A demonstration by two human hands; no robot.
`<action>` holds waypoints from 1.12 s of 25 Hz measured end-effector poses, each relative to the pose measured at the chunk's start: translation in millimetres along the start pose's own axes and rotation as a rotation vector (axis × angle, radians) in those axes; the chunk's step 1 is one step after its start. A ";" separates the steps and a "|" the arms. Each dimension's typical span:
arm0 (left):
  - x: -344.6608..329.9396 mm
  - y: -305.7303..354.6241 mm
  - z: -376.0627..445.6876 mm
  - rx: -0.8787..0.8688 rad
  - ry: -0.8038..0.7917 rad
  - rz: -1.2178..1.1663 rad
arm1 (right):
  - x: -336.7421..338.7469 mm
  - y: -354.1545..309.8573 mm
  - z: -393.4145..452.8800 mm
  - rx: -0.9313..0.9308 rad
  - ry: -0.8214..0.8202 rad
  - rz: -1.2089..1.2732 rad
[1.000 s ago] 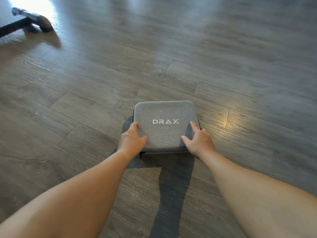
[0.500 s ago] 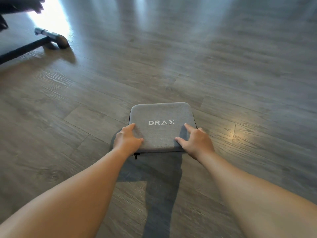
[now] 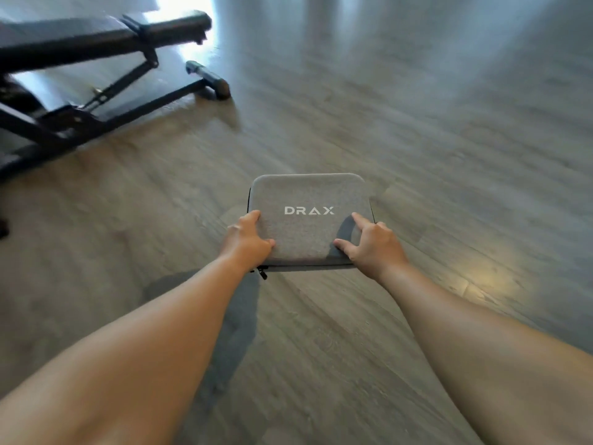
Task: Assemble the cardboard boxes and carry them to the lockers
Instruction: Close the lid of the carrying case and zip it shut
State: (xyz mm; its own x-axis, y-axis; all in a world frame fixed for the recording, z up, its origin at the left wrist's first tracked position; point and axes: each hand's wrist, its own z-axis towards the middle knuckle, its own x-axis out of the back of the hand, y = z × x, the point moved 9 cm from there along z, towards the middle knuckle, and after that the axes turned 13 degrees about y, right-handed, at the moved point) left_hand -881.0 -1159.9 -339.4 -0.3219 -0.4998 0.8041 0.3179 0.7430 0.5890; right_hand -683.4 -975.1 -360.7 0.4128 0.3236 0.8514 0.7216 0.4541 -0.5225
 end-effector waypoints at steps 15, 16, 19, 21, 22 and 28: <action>479.2 25.3 -197.2 0.310 0.335 0.039 | 248.5 -393.7 -163.3 0.549 -0.213 -0.104; 500.8 17.5 -214.8 0.338 0.355 0.043 | 253.7 -414.3 -179.6 0.590 -0.233 -0.105; 557.4 -11.5 -262.8 0.413 0.393 0.024 | 257.9 -473.0 -229.7 0.694 -0.281 -0.111; 596.6 -36.2 -288.4 0.446 0.442 0.013 | 253.4 -515.9 -261.8 0.768 -0.287 -0.113; 617.8 -51.6 -301.6 0.464 0.471 0.002 | 249.1 -540.0 -280.5 0.809 -0.291 -0.107; 735.2 -150.2 -353.8 0.558 0.582 0.025 | 212.2 -674.0 -379.1 0.951 -0.332 -0.080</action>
State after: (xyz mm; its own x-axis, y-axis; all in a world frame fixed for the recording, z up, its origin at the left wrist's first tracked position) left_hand -849.9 -1796.5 191.8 0.2446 -0.5176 0.8199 -0.2227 0.7930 0.5671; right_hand -871.4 -1527.1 189.7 0.1028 0.4122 0.9053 -0.0616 0.9110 -0.4078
